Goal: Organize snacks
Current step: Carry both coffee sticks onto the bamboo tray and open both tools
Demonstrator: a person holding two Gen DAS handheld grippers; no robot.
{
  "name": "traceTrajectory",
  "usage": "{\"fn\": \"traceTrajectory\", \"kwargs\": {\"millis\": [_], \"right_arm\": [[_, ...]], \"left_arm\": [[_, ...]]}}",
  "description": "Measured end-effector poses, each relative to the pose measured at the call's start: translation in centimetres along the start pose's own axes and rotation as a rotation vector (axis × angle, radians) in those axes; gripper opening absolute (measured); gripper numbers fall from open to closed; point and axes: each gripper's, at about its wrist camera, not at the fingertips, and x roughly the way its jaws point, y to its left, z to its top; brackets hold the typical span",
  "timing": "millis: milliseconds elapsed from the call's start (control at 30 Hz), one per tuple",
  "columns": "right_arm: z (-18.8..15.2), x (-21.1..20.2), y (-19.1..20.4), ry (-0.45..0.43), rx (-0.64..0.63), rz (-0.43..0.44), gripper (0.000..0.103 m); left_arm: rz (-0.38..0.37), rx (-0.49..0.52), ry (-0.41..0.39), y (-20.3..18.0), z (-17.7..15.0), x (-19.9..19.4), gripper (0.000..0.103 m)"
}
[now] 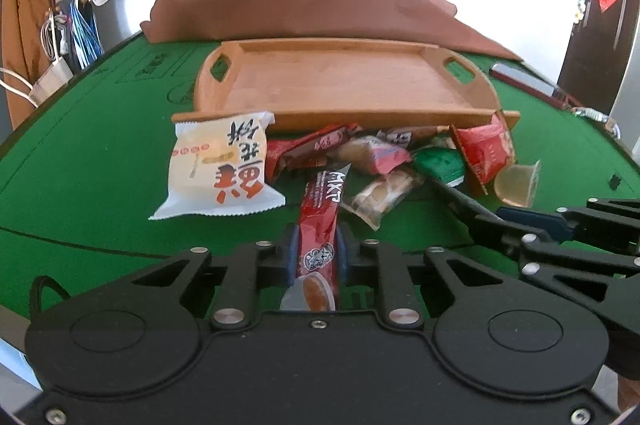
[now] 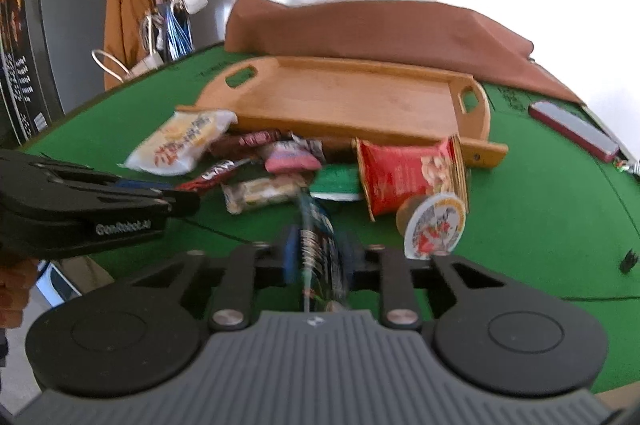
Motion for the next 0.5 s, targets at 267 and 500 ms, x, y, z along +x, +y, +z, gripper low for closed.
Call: {"fn": "traceTrajectory", "kwargs": {"millis": [267,500], "right_arm": [[0.9,-1.1,0.2,-0.02,-0.005,0.028,0.023],[2.3,-2.1,-0.3,-0.075,0.026,0.04,0.023]], "left_arm": [[-0.028,-0.004,-0.053,-0.2,0.6,-2.1,0.018],[-0.038,0.002,-0.089,-0.3,1.4,-3.2,0.018]]}}
